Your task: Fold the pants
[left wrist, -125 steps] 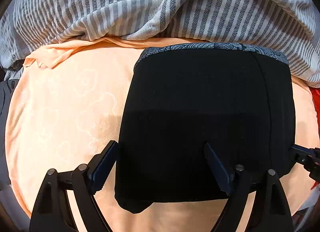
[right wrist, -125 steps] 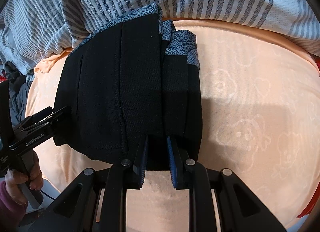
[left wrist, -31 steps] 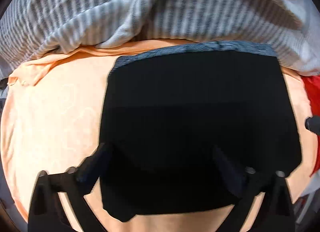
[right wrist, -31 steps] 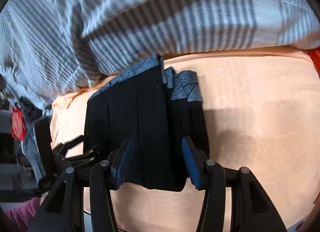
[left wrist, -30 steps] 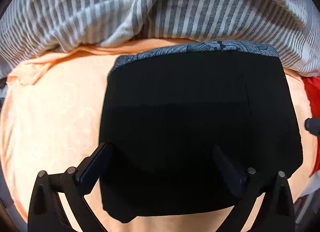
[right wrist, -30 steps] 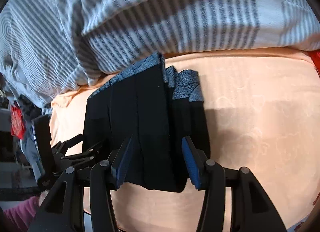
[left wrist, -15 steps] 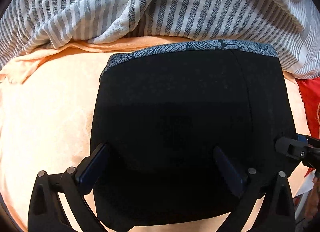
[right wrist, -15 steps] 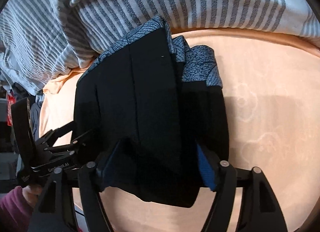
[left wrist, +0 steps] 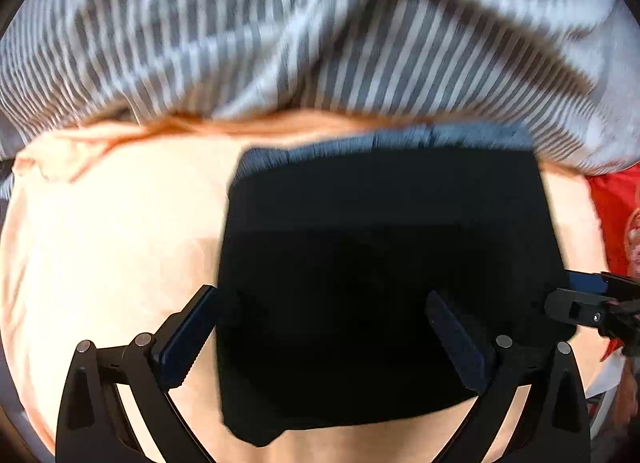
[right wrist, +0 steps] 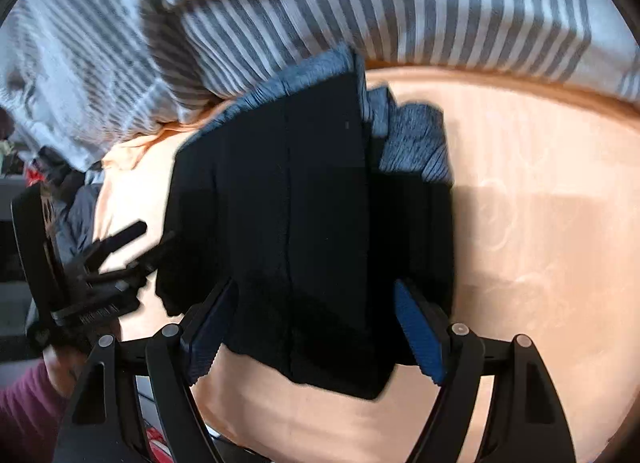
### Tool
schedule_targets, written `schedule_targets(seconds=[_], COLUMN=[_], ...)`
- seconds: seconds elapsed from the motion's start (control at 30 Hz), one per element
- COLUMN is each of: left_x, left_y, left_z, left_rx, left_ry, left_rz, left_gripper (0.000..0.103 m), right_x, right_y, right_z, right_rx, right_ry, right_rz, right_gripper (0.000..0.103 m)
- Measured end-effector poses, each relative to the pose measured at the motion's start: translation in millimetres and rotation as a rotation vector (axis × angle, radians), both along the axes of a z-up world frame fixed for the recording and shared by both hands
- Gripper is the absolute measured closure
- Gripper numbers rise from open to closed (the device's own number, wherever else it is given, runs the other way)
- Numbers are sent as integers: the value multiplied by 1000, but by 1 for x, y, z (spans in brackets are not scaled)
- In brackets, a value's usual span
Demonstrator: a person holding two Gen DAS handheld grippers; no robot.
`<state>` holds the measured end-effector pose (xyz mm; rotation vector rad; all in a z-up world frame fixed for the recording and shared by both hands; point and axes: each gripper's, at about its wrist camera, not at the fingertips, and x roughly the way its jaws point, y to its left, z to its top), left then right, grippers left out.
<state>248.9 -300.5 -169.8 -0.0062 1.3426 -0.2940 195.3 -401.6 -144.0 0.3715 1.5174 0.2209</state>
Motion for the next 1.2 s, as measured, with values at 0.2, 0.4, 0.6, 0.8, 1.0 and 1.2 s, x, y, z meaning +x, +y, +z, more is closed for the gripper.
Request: schedule_targets(seconds=[0.2, 0.4, 0.6, 0.8, 1.0, 1.2], left_x=[22, 36, 37, 48, 55, 61], left_y=[27, 20, 22, 40, 27, 27], left_z=[-8, -54, -69, -87, -102, -118], left_rx=[-70, -70, -112, -165, -211, -268], left_ry=[67, 157, 189, 241, 264, 302], left_rz=[-51, -146, -136, -75, -91, -71], left_gripper=[0, 0, 0, 0, 0, 0], right_x=[-2, 3, 3, -4, -2, 5], right_y=[-46, -78, -82, -96, -93, -88], right_z=[5, -28, -51, -63, -70, -74], right_rx=[39, 176, 287, 376, 412, 421], right_ry=[-26, 5, 39, 72, 82, 82], right_rz=[-25, -99, -102, -97, -74, -75], right_gripper=[21, 22, 22, 22, 22, 22])
